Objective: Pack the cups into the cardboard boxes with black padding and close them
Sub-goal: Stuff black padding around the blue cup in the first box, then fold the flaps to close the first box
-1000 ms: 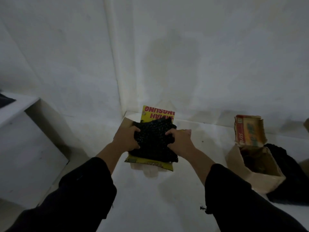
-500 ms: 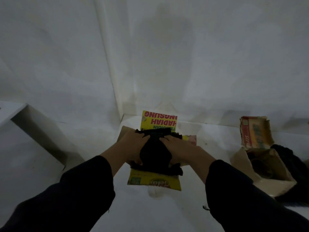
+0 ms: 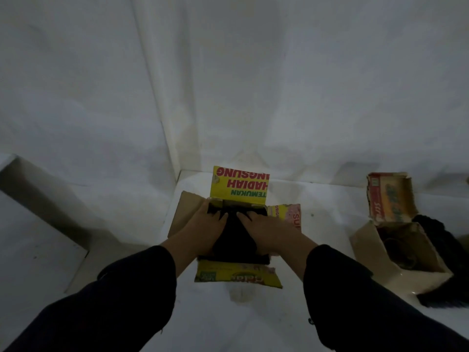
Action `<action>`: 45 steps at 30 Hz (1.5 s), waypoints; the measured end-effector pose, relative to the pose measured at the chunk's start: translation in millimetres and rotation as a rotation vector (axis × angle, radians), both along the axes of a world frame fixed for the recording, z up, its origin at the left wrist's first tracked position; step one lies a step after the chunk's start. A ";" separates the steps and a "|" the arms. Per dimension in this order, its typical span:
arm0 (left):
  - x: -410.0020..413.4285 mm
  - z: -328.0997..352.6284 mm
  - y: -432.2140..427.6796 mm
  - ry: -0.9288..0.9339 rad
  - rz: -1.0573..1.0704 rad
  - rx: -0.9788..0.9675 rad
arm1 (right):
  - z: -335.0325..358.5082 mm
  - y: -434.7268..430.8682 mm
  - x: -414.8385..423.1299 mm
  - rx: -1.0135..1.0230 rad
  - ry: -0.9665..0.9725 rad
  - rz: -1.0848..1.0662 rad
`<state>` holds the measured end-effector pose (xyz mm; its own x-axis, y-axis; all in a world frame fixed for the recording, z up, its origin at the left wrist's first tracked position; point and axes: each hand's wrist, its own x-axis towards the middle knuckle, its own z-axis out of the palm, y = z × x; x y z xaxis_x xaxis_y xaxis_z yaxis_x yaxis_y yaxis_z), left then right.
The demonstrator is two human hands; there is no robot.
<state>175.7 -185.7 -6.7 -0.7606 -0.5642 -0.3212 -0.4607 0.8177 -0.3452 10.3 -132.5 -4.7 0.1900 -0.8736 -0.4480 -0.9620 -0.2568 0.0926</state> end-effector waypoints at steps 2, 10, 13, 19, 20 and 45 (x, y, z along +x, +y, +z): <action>-0.6 -1.5 0.3 0.002 0.002 -0.010 | -3.2 -0.1 1.1 -0.037 0.029 0.033; -1.9 -8.2 2.4 0.004 0.048 0.009 | -14.3 1.9 -1.9 -0.206 0.158 0.147; 0.0 -3.6 2.4 0.026 0.031 0.001 | -7.9 3.7 -0.8 -0.174 0.140 0.130; 32.3 25.6 -5.5 0.336 0.190 0.023 | 26.3 16.9 -25.0 -0.307 -0.083 -0.059; 39.9 29.7 -7.1 0.386 0.289 0.021 | 28.0 22.0 -31.4 -0.371 -0.138 -0.167; 37.3 -21.4 2.2 1.111 0.458 0.584 | -13.4 4.4 -28.7 -0.277 -1.121 -0.923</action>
<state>213.0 -183.5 -28.1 -0.5544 -0.8300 0.0604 -0.5381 0.4129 0.7348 -18.4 -128.1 -18.1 -0.3414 -0.9064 -0.2488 -0.3720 0.3734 -0.8498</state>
